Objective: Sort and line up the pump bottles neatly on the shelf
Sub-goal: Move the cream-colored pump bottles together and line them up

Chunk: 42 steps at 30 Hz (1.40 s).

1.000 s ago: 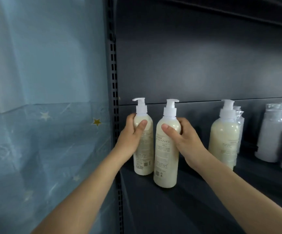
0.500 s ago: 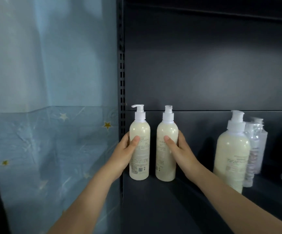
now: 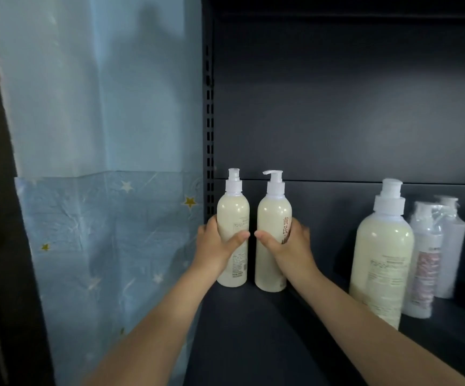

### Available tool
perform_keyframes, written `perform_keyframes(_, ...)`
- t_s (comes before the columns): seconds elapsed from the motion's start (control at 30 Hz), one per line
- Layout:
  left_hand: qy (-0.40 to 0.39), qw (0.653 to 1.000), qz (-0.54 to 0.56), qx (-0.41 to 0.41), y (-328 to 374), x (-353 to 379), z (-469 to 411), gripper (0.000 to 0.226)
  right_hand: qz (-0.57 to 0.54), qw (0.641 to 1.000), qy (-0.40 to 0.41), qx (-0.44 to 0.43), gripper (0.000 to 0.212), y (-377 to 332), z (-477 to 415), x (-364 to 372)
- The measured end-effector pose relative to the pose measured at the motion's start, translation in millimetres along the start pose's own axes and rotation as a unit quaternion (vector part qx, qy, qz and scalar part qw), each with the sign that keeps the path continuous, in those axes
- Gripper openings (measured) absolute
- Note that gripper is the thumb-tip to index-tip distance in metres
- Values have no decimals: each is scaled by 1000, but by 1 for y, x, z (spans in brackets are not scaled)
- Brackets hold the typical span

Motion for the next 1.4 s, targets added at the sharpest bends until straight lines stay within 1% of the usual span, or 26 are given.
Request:
perform_keyframes(0.03,8,1000,-15,-5,-1,0,1,70,-8,1000,-14,10,52,2,2,0)
perform_keyframes(0.1,-15,1000,-6,-12,-1,0,1,69,-36,997,-54,41,45,10,8,1)
perform_keyframes(0.17,-64,996,58,-21,-4,-4,1,63,-80,989,-88,84,29,16,15,-1)
perform_keyframes(0.2,-95,991,91,-30,-5,-7,2,56,-93,986,-97,96,26,18,15,-3)
perform_keyframes(0.23,-125,985,113,-43,-8,-10,3,51,-100,986,-97,96,27,17,15,-7)
perform_keyframes(0.3,-160,977,129,-53,-12,-15,4,52,-79,990,-85,77,31,19,11,-11)
perform_keyframes(0.4,-139,980,136,-44,-10,-16,4,55,-34,996,-52,65,45,18,10,-9)
perform_keyframes(0.53,-68,993,97,-10,-4,-8,6,63,5,997,-28,65,61,17,7,0)
perform_keyframes(0.63,-6,999,31,11,-6,-2,6,76,16,998,-25,55,61,16,6,5)
perform_keyframes(0.7,11,1000,-25,13,-6,1,7,77,11,998,-35,52,56,15,8,5)
perform_keyframes(0.77,-9,999,-52,14,-8,2,5,71,-3,996,-64,59,49,15,11,3)
perform_keyframes(0.8,-34,999,-35,11,-8,2,3,69,-14,995,-79,63,46,15,12,2)
perform_keyframes(0.87,-87,995,43,-16,-9,-1,2,61,-39,992,-99,68,41,13,11,-2)
perform_keyframes(0.93,-111,989,94,-33,-6,-6,4,50,-40,992,-99,65,41,12,9,-5)
perform_keyframes(1.03,-76,993,87,-19,-5,-10,-2,49,-21,995,-72,69,46,14,5,-5)
perform_keyframes(1.13,-6,998,60,6,-5,-8,-1,49,-7,997,-53,58,48,17,2,-2)
perform_keyframes(1.2,43,997,53,22,-8,-7,3,50,3,998,-51,47,48,17,1,-1)
perform_keyframes(1.27,71,996,41,31,-10,-7,4,54,18,998,-57,33,47,17,1,0)
perform_keyframes(1.3,67,997,31,28,-12,-6,3,57,25,997,-62,30,46,17,1,0)
perform_keyframes(1.33,46,999,17,16,-14,-4,-1,60,28,997,-66,28,43,16,2,0)
perform_keyframes(1.4,-19,1000,19,-6,-13,-4,-5,57,25,997,-70,28,38,14,3,0)
Point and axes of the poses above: each hand's wrist, its own z-axis away from the middle knuckle, its own x-axis out of the palm, y = z × x, the point moved 6 cm from there along -z, towards the middle knuckle, and after that the axes turned 15 degrees about y, right-handed, at the moved point
